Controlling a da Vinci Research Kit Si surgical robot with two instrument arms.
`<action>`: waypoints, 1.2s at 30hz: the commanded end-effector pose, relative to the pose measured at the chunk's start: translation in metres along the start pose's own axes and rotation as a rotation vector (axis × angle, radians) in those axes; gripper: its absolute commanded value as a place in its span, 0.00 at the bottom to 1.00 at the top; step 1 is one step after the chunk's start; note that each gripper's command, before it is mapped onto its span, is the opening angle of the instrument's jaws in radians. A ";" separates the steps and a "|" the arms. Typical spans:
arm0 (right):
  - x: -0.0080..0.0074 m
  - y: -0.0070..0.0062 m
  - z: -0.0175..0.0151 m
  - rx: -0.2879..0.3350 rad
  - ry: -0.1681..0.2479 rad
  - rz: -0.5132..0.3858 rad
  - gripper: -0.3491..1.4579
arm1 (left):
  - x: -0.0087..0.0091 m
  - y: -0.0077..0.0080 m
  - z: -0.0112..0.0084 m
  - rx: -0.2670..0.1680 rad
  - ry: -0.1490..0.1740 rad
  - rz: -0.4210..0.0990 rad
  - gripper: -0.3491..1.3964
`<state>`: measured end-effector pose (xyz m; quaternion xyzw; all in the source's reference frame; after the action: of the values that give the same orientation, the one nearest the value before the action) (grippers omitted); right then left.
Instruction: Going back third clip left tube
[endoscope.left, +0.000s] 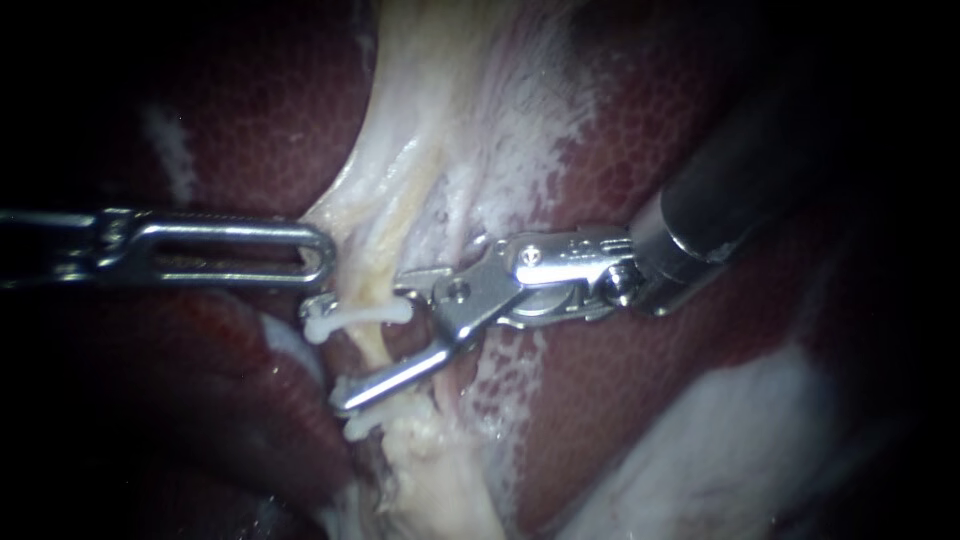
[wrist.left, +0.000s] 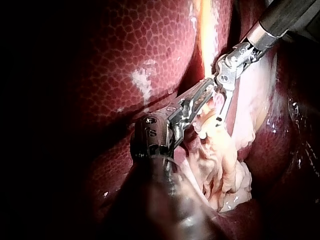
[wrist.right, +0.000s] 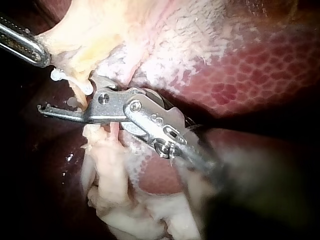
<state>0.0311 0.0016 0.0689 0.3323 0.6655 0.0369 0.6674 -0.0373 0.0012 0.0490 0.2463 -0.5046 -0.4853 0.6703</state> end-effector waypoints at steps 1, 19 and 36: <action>0.0000 0.0000 0.0001 0.000 -0.001 0.006 0.52 | 0.0000 0.0000 0.0000 0.000 0.000 0.000 0.00; -0.0001 -0.0005 -0.0014 0.008 0.003 0.013 0.52 | 0.0000 0.0001 -0.0002 0.001 0.001 0.000 0.00; 0.0016 -0.0025 -0.0044 0.010 0.011 0.063 0.50 | -0.0002 0.0002 -0.0004 0.003 0.002 -0.001 0.00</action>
<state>0.0263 0.0021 0.0666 0.3584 0.6585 0.0590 0.6591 -0.0368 0.0014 0.0490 0.2477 -0.5046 -0.4844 0.6704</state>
